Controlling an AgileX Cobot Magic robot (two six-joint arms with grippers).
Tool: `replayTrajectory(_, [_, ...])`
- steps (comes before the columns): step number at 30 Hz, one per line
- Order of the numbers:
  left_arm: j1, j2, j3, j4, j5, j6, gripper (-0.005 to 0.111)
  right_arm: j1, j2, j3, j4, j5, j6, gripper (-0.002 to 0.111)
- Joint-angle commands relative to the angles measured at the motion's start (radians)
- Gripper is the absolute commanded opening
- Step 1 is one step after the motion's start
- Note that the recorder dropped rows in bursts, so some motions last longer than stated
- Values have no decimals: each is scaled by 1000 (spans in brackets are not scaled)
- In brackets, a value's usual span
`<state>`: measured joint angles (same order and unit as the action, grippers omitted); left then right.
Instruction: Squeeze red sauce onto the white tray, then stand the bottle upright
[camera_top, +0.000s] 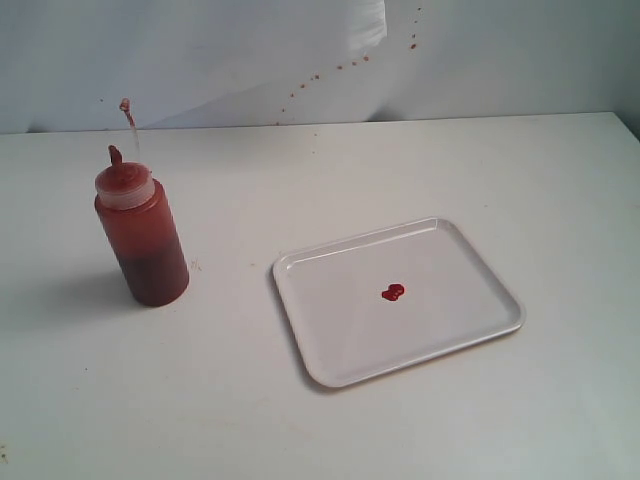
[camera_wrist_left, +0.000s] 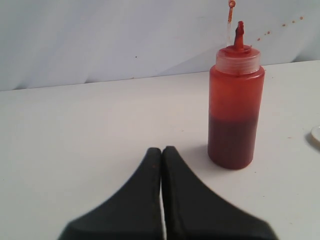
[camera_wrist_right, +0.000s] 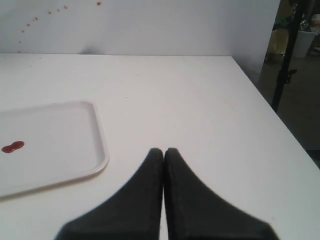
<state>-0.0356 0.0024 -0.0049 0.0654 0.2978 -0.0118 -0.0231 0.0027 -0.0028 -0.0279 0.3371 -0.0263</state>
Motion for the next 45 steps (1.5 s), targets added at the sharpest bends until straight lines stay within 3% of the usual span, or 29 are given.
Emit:
replayTrajectory(1, [-4,-2,5,-5,-11,-10,0,58,-3,3,-13,5,-3,0])
replayTrajectory(10, [-4,-2,5,-5,-11,-10,0,64,-3,3,-13,5,-3,0])
replayTrajectory(16, [-4,-2,5,-5,-11,-10,0,12,-3,3,-10,5,13,0])
replayTrajectory(45, [-4,-2,5,-5,-11,-10,0,13,-3,3,-10,5,9,0])
